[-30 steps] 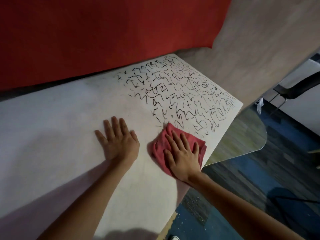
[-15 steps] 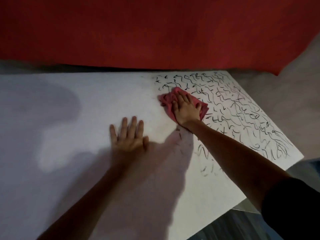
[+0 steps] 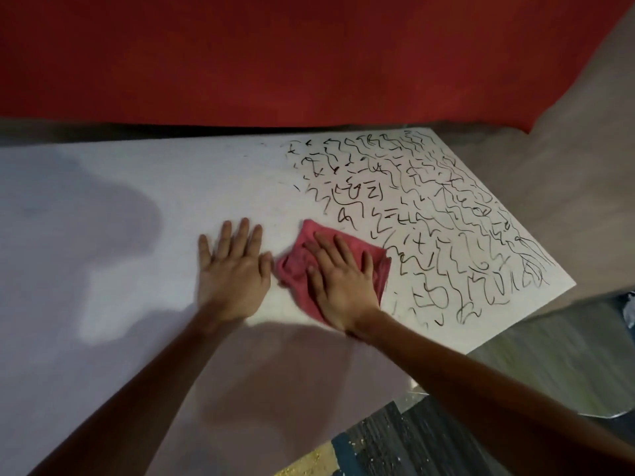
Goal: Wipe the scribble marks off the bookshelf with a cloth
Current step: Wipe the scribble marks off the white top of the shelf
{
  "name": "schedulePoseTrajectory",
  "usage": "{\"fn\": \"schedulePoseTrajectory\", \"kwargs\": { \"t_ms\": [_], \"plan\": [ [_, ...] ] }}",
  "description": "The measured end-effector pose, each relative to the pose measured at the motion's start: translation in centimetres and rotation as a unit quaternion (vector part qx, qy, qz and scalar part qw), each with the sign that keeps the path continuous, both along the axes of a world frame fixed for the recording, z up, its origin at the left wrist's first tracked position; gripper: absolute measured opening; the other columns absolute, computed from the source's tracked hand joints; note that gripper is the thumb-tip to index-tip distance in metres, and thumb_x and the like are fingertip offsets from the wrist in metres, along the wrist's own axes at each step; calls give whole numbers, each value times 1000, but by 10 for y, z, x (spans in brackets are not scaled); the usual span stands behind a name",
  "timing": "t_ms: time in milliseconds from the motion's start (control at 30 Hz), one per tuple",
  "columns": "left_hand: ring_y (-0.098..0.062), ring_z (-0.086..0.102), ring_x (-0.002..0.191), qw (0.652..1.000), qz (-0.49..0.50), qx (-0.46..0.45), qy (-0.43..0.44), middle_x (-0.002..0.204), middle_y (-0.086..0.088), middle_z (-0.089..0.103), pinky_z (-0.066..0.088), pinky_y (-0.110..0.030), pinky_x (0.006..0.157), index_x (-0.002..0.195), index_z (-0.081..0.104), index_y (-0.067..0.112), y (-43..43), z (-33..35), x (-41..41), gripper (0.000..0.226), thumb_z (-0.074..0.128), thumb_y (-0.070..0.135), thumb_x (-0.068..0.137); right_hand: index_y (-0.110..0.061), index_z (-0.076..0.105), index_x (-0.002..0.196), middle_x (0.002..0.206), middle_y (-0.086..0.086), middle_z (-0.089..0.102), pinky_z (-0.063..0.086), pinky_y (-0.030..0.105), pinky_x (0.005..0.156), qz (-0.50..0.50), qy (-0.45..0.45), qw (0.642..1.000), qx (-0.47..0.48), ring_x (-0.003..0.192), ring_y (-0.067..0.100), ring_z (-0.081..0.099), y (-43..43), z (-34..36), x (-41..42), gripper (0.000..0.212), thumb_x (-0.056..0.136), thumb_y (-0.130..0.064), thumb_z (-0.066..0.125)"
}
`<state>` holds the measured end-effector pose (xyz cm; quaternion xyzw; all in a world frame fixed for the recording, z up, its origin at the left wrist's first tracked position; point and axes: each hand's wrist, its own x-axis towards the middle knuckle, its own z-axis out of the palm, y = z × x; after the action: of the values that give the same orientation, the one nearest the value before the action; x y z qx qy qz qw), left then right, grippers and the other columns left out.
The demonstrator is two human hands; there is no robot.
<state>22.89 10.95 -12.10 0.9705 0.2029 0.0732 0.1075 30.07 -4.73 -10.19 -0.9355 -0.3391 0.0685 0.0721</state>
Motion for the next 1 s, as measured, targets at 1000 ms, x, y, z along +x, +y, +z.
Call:
{"fn": "schedulePoseTrajectory", "kwargs": {
  "t_ms": [1000],
  "plan": [
    [-24,21,146,1000,12,-26,8,156,-1,29,3,-52,116,147,37,17,6,-2,6,63,10,39,95,-29,11,153,161,-5,7,0,59,115,-107,-1,994,7,148,20,1,58,4,81,52,102,-38,19]
  ]
}}
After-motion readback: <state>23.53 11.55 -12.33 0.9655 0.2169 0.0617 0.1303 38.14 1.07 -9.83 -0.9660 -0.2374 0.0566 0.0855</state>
